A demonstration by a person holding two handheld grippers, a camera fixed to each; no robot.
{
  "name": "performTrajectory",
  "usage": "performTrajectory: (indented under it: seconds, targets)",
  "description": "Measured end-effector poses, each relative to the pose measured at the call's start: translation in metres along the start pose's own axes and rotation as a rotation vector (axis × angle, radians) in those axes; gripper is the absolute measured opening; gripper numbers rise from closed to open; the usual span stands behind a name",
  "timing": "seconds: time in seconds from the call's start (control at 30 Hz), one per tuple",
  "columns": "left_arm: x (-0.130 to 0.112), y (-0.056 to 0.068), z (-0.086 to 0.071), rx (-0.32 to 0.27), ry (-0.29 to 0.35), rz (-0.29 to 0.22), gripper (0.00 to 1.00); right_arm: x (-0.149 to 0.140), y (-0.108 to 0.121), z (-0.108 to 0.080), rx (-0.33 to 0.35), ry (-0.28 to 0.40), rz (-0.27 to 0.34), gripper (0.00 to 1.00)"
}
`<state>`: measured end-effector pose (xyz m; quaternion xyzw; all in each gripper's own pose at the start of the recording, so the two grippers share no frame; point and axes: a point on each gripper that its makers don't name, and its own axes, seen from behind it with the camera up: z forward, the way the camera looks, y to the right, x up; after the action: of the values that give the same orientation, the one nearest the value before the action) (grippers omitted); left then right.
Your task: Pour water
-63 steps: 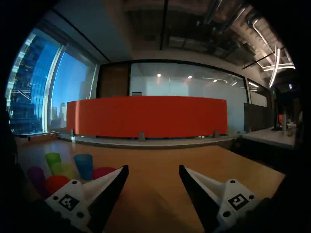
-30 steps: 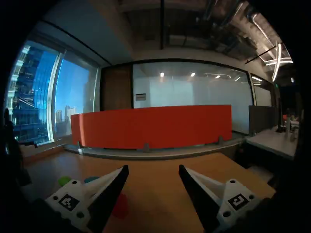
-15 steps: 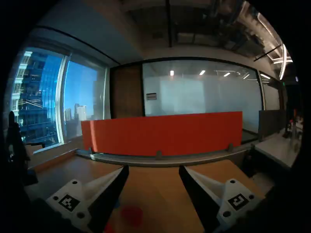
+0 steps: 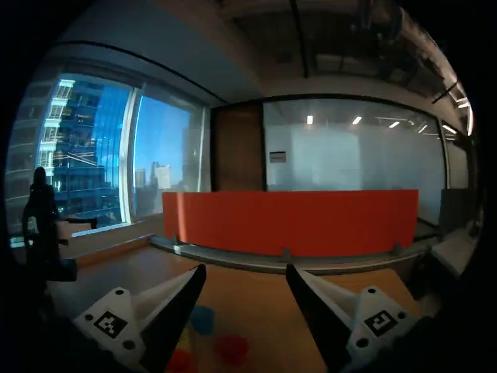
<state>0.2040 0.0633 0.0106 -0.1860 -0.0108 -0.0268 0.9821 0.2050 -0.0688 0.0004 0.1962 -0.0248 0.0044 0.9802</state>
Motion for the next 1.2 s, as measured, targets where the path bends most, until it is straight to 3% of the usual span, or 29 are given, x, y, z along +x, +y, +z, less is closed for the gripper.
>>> performTrajectory:
  seconds: [0.3,0.5,0.7,1.2]
  targets:
    - [-0.008,0.017,0.001,-0.125,-0.041,0.044,0.87,0.014,-0.036,-0.001,0.172,0.012,-0.06,0.99]
    - [-0.009,0.024,0.003,-0.172,-0.053,0.024,0.87,0.014,-0.042,0.001,0.201,0.002,-0.094,0.99]
    - [-0.012,0.027,0.003,-0.2,-0.064,0.048,0.87,0.017,-0.048,0.003,0.243,-0.017,-0.083,0.99]
    - [-0.051,0.035,0.01,-0.275,-0.164,0.085,0.87,-0.014,-0.058,0.016,0.322,-0.142,-0.1,0.99]
